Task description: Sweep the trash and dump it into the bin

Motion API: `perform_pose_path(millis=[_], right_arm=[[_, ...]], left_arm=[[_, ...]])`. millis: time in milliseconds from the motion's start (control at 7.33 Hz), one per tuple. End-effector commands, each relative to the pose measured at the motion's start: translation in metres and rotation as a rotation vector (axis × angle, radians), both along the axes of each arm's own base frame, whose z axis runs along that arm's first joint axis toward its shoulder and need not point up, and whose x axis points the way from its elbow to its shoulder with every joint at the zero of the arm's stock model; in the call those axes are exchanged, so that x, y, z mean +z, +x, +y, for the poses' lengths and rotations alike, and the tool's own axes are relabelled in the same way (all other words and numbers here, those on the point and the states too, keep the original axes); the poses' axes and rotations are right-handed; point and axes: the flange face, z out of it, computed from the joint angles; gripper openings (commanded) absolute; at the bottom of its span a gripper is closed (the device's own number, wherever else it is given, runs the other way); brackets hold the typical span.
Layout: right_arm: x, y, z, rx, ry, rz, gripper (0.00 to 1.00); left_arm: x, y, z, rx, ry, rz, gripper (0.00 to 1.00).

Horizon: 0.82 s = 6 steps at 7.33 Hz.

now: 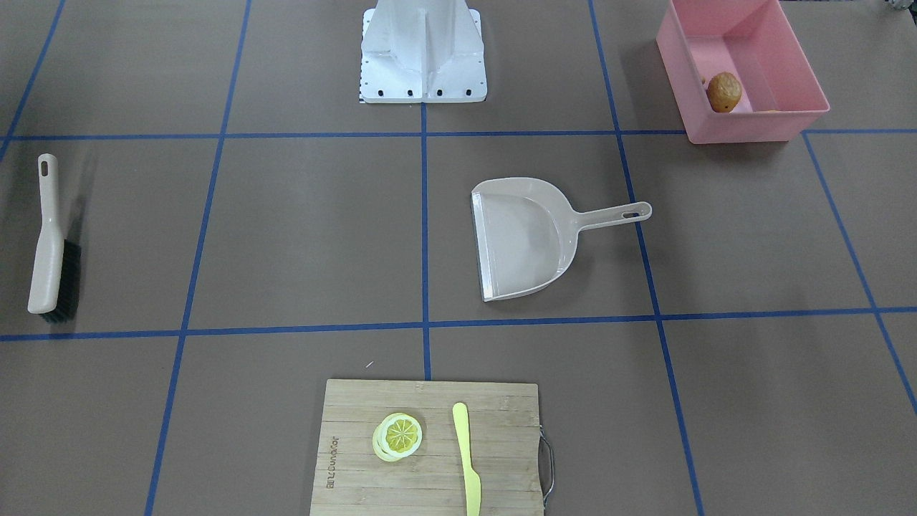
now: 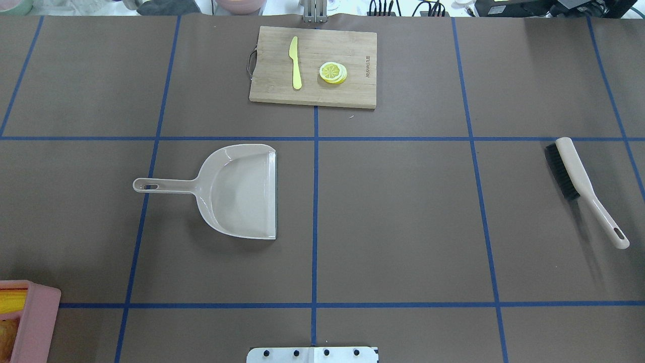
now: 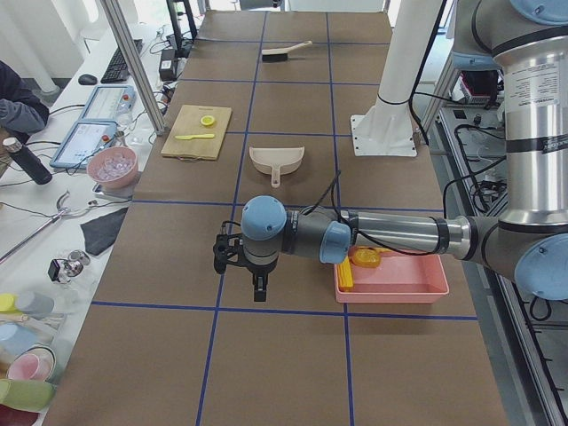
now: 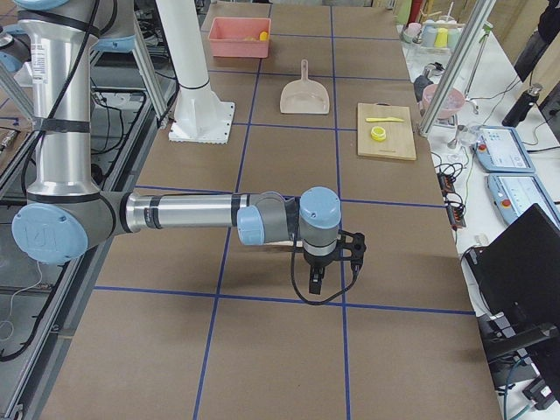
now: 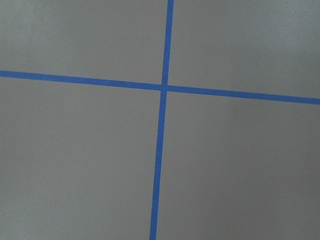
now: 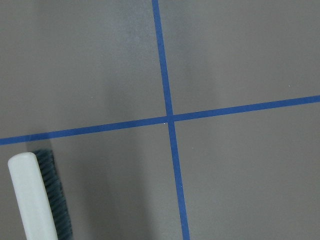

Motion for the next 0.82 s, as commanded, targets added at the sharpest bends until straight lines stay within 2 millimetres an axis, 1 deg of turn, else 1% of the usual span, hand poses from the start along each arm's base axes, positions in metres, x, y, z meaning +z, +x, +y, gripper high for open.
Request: perform_pose_path(millis=[0,273,409,682], right_arm=[[-0.0001,-0.0001,0.0000,0.000,0.000,-0.001,1.00],[0.0020,-0.0001,0.0028,0.000,-0.005,-0.003,1.00],[0.0020,-0.0001,0.0028,0.000,-0.005,-0.003,1.00],[0.0020,-0.0001,0.0028,0.000,-0.005,-0.003,1.00]], left_arm=[[0.0047,0.0003,0.0015,0.002,-0.006,0.003,0.98],[0.0063,0.0015,-0.0043,0.003,-0.012,-0.001,0.98],[0.0139,0.0016,-0.0040,0.004,-0.022,0.000,0.98],[0.0139,0.0011,-0.0013,0.004,-0.021,0.005,0.98]])
